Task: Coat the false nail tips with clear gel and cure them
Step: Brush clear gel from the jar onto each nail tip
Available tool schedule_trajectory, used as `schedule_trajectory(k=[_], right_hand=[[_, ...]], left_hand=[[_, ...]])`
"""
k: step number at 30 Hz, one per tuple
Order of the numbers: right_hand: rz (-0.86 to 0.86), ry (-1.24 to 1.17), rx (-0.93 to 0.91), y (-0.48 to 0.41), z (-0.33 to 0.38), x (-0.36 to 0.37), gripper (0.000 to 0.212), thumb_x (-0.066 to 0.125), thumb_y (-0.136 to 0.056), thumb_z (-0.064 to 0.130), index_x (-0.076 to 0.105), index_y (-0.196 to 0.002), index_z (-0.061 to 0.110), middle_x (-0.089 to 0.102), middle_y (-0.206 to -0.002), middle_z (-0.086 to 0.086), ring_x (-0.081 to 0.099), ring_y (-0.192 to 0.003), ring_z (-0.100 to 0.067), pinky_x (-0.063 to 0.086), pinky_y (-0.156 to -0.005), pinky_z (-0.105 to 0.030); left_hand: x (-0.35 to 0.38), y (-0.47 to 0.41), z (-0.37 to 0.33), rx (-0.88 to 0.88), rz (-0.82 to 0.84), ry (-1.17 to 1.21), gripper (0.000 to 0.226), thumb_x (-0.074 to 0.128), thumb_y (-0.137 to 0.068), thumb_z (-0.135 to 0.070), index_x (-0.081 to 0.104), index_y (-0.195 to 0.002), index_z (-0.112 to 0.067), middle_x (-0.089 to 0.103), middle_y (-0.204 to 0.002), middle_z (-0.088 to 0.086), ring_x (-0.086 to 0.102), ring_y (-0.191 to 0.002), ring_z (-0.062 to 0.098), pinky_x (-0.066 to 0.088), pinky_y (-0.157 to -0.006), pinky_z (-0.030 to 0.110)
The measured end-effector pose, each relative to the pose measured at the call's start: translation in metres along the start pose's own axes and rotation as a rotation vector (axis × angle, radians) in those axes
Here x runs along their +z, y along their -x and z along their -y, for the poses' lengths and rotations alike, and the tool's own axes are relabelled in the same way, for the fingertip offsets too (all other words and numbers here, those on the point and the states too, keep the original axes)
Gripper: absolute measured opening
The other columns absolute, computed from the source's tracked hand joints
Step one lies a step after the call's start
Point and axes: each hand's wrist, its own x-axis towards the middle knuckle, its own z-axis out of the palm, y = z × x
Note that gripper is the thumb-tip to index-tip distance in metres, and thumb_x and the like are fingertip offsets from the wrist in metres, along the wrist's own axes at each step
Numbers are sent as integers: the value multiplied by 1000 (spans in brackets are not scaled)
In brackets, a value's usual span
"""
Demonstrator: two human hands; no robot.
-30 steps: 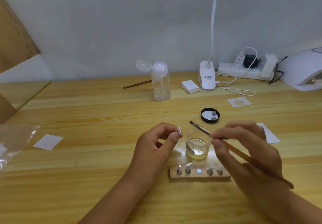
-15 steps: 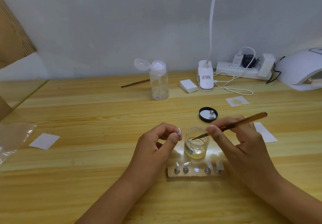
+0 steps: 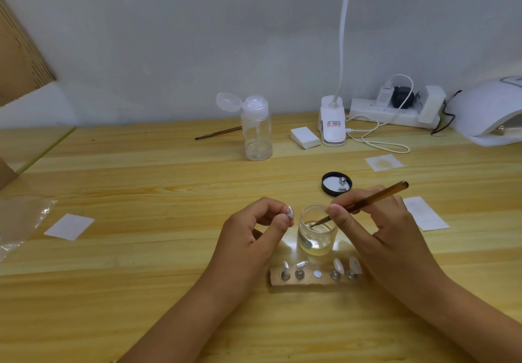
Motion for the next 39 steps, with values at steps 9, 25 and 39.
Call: schedule_trajectory(k=[9, 25, 39], right_hand=[[-64, -61, 49, 2, 3, -5, 11, 55, -90, 44, 63, -87, 37, 61, -97, 23, 57, -96, -10, 45, -86, -37], [-183, -97, -22, 8, 8, -14, 20, 48, -95, 40, 61, -83, 30, 62, -88, 8, 60, -90, -22, 43, -80, -23], [-201, -86, -68, 10, 8, -18, 19, 47, -96, 37, 59, -83, 34, 60, -85, 14, 59, -86, -16, 43, -79, -30]], left_hand=[[-1, 0, 1, 8, -16, -16, 15, 63, -94, -16, 69, -85, -26, 68, -85, -19, 56, -70, -6, 38, -56, 9], [-2, 1, -1, -11, -17, -14, 21, 64, -93, -14, 70, -81, -30, 70, -85, -17, 58, -78, -2, 40, -58, 10], [-2, 1, -2, -9, -15, -14, 14, 63, -94, -15, 71, -85, -23, 70, -84, -17, 57, -74, -5, 39, -57, 10]])
